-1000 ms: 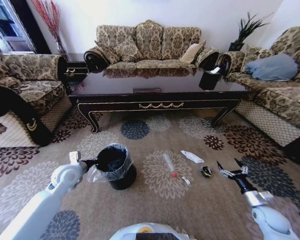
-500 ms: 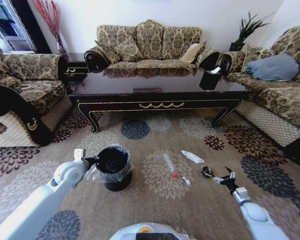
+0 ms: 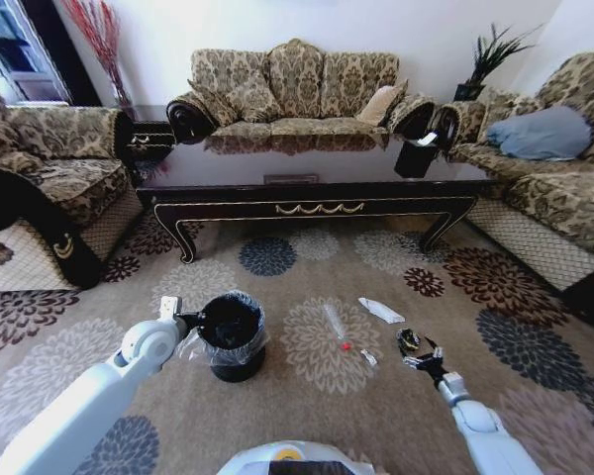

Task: Move to the front of the table and pick up the trash from the floor, then place it into the trash bin.

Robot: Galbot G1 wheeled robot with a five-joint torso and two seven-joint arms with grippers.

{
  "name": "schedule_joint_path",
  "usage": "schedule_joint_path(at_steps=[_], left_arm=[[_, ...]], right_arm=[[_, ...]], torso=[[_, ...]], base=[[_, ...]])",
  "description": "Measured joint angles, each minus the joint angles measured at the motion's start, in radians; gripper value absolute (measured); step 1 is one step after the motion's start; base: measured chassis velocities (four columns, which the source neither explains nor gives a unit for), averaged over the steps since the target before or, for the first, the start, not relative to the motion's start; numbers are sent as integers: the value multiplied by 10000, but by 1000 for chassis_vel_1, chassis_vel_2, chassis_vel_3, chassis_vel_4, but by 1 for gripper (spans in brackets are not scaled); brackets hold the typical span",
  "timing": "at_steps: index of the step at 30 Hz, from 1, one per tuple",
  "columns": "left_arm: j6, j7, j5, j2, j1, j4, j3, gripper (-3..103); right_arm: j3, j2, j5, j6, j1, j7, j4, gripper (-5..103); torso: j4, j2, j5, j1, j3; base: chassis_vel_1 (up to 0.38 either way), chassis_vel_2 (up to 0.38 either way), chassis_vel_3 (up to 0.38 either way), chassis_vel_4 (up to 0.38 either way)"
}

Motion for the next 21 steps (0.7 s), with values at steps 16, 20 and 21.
schedule_joint_path(at_steps=[16,20,21], left_arm=[[0,-257,-589,71,-274,149,-88,4],[0,-255,-613,73,-249,164,-127,4],[0,-255,-613,73,-249,164,-127,4]], right_arm=[[-453,90,-345,93,1316,89,-2131,97],[-427,176,-598,197,1526,200,-2506,87],[-427,176,-598,197,1526,200,-2506,87]], torso=[[-5,0,-1,0,0],[-2,0,0,0,0],[-2,0,0,0,0]], base=[[0,0,0,0],[0,0,0,0],[0,0,0,0]])
